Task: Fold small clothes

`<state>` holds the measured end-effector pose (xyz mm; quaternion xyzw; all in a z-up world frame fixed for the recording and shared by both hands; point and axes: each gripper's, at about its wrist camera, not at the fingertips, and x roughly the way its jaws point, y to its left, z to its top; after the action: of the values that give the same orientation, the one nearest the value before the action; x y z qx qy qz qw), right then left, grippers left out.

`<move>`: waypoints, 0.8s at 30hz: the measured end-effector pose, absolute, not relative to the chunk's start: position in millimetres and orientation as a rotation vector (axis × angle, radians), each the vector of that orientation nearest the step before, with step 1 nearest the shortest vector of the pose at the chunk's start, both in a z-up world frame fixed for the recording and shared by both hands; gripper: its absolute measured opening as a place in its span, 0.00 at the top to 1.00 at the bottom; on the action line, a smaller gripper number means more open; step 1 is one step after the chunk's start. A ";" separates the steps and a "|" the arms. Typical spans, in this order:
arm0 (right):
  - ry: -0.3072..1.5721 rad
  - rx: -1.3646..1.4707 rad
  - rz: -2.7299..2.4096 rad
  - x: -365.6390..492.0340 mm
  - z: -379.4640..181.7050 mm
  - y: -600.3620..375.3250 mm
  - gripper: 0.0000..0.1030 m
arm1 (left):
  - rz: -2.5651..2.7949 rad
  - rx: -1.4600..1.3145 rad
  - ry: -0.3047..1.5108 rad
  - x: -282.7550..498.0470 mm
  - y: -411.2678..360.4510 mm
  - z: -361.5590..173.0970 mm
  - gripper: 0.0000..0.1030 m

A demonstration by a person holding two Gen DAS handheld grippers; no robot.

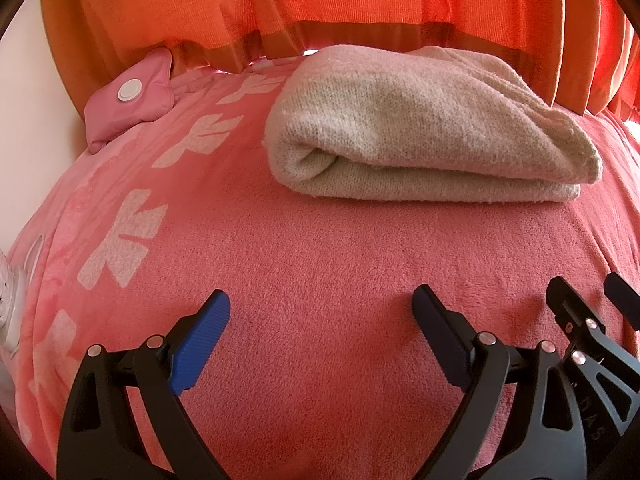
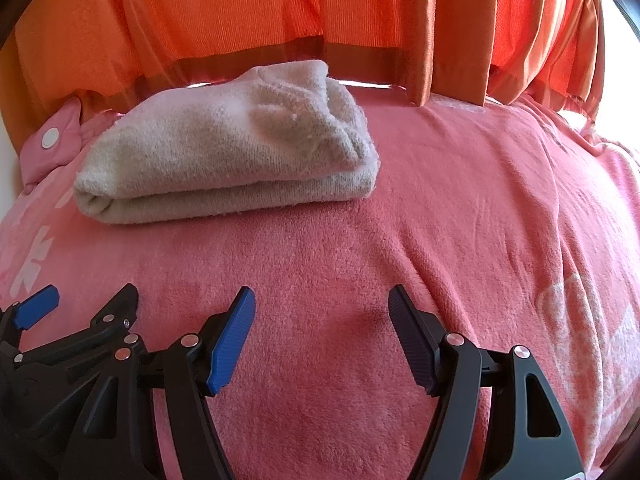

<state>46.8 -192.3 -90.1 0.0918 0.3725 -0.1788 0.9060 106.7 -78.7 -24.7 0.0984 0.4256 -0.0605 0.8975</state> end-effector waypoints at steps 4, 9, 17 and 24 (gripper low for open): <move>0.769 0.189 -0.368 46.7 -89.9 -192.8 0.34 | -0.126 0.204 0.882 106.8 -78.4 -24.9 0.13; 0.764 0.181 -0.366 46.0 -88.2 -192.1 0.34 | -0.124 0.200 0.877 105.8 -77.2 -24.3 0.11; 0.756 0.130 -0.365 45.4 -84.7 -186.3 0.32 | -0.102 0.176 0.875 107.0 -70.9 -22.4 0.10; 0.756 0.162 -0.370 45.4 -83.4 -193.3 0.32 | -0.114 0.180 0.875 107.6 -72.6 -22.1 0.10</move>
<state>45.4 -193.3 -83.4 0.0785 0.3664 -0.1795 0.9096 107.6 -72.6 -22.1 0.0871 0.4228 -0.0549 0.9004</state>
